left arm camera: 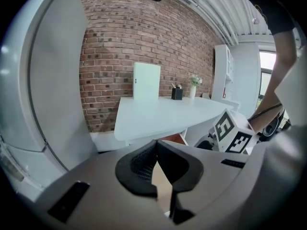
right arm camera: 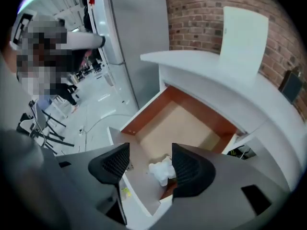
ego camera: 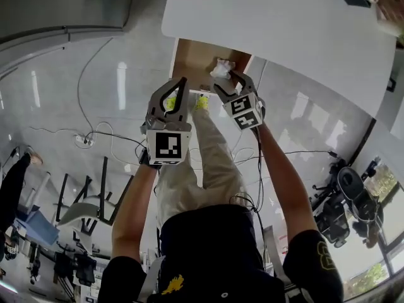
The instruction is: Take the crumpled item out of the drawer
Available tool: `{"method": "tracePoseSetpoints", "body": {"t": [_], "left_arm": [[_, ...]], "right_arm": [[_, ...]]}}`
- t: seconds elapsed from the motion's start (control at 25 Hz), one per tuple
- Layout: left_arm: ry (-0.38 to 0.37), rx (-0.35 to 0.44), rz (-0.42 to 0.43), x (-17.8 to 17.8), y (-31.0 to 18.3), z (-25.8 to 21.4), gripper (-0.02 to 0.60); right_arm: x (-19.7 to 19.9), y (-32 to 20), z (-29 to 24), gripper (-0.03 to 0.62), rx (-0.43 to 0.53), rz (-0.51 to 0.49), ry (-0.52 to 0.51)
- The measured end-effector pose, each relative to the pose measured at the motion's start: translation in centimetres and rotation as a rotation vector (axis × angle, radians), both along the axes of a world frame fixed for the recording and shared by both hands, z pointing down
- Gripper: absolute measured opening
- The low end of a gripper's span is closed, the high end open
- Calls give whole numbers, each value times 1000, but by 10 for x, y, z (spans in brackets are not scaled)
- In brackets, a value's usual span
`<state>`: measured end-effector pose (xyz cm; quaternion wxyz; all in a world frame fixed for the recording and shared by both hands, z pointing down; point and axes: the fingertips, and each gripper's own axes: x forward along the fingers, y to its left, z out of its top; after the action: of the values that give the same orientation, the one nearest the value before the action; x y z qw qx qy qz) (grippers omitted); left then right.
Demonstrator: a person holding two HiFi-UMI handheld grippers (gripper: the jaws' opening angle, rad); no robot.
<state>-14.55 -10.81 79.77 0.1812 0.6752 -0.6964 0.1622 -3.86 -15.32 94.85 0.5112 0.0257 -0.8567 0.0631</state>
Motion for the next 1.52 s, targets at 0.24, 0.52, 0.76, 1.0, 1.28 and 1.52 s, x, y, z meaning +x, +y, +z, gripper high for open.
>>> {"method": "tracePoseSetpoints", "body": {"t": [0.24, 0.52, 0.76, 1.0, 1.28, 1.52], "left_arm": [[27, -23, -59, -8, -4, 70, 17], [73, -41, -99, -5, -7, 100, 17], [81, -97, -87, -14, 14, 95, 17], [49, -133, -65, -20, 37, 50, 17], [-14, -28, -32, -23, 15, -78, 17], [-76, 83, 53, -21, -13, -181, 17]], "right_arm": [[-8, 1, 113, 298, 3, -59, 155], [27, -19, 197, 233, 119, -92, 497], [34, -10, 189, 92, 214, -192, 562], [14, -20, 70, 68, 167, -16, 326], [2, -46, -105, 60, 199, 167, 98], [-17, -85, -278, 57, 285, 363, -222]]}}
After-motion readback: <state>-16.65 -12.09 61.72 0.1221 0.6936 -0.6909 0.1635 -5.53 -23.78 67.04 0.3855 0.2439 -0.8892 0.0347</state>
